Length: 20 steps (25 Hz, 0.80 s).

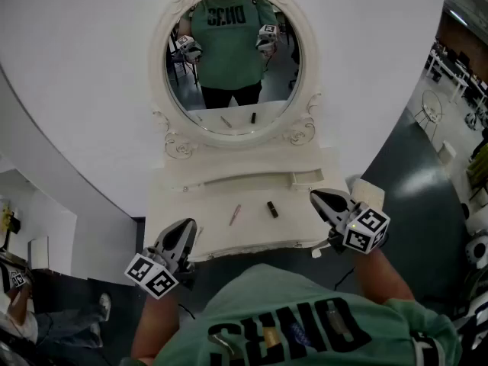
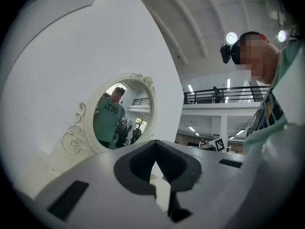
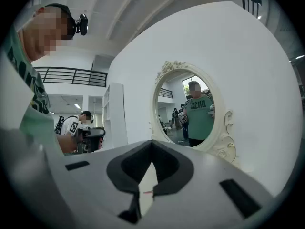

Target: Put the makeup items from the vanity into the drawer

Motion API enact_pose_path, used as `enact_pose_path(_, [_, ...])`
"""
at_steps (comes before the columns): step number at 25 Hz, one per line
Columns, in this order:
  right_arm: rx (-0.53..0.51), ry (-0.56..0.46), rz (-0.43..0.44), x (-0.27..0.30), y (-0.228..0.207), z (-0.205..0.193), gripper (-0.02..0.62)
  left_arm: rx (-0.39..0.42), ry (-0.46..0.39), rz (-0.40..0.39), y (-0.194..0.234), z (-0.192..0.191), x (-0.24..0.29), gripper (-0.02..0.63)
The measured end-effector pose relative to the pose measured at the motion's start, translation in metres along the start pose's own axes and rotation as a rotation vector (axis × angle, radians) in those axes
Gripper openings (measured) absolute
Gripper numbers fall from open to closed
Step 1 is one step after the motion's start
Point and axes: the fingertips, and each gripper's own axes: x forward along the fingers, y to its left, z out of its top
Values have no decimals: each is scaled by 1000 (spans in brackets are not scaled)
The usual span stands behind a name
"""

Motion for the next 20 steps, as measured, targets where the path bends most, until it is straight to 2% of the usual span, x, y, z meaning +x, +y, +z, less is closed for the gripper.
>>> enact_pose_path(20, [-40,6,14,2,6,0,11,-7,1,-7,3,-2,1,8])
